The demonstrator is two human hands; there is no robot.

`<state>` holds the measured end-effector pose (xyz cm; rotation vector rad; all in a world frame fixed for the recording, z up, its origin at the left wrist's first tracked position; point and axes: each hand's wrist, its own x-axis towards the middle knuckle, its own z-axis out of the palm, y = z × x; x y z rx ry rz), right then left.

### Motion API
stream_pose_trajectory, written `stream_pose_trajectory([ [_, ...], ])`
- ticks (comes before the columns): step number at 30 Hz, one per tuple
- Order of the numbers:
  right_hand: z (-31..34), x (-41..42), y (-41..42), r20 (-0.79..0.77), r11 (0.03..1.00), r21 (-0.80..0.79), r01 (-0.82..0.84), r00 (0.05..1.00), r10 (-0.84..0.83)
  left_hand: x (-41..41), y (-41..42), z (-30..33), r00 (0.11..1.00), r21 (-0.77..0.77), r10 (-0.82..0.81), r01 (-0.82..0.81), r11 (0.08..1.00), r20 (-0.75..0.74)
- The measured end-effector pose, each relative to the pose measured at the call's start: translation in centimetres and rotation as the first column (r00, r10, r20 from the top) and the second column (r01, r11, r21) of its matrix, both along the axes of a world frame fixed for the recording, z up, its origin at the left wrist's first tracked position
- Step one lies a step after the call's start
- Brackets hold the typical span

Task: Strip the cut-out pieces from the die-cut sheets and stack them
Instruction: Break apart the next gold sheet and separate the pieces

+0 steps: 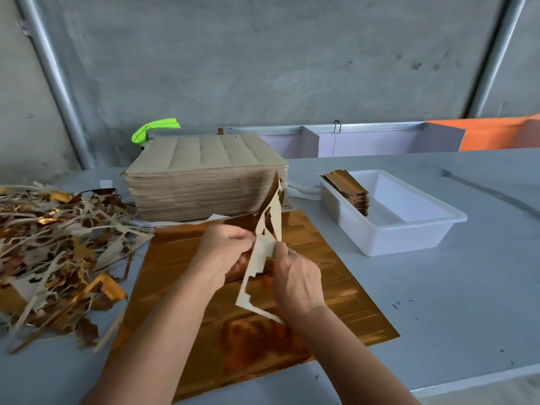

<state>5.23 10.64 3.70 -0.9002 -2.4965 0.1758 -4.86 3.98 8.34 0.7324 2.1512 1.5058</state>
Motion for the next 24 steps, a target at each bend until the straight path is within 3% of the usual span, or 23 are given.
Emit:
stream_pose_trajectory([
  [5, 0.0, 0.4, -0.2, 0.023, 0.998, 0.057, -0.022, 1.0, 0.021, 0.8, -0.2, 0.2, 0.984, -0.114, -0.088, 0.106, 0.988, 0.153],
  [9, -0.2, 0.1, 0.0, 0.06, 0.992, 0.11, -0.059, 0.997, 0.052, 0.4, 0.5, 0.4, 0.994, -0.19, -0.105, 0.099, 0.977, -0.021],
  [11, -0.4, 0.3, 0.6, 0.033, 0.992, 0.102, -0.07, 0.997, 0.067, -0.5, 0.2, 0.3, 0.991, -0.121, -0.103, 0.114, 0.986, 0.089],
  [13, -0.4, 0.8, 1.1, -0.007, 0.995, 0.043, -0.087, 0.996, 0.088, -1.6, -0.4, 0.2, 0.962, -0.008, -0.117, 0.123, 0.992, 0.245],
  [16, -0.3, 1.4, 2.2, -0.121, 0.975, -0.197, -0.105, 0.989, 0.082, -3.3, -1.0, -0.7, 0.976, -0.008, -0.046, 0.049, 0.999, 0.214],
  [18, 0.0, 2.1, 3.4, -0.26, 0.89, -0.448, -0.084, 0.965, -0.04, -3.9, -1.1, -1.1, 0.981, 0.006, 0.031, -0.033, 0.999, 0.192],
  [21, 0.1, 3.4, 5.0, -0.416, 0.611, -0.786, -0.099, 0.815, -0.403, -4.1, -0.8, -1.6, 0.964, 0.072, 0.138, -0.158, 0.985, 0.227],
  [24, -0.6, 4.0, 5.9, -0.419, 0.383, -0.897, -0.219, 0.697, -0.582, -3.7, -0.2, -1.8, 0.914, 0.169, 0.19, -0.263, 0.95, 0.358],
])
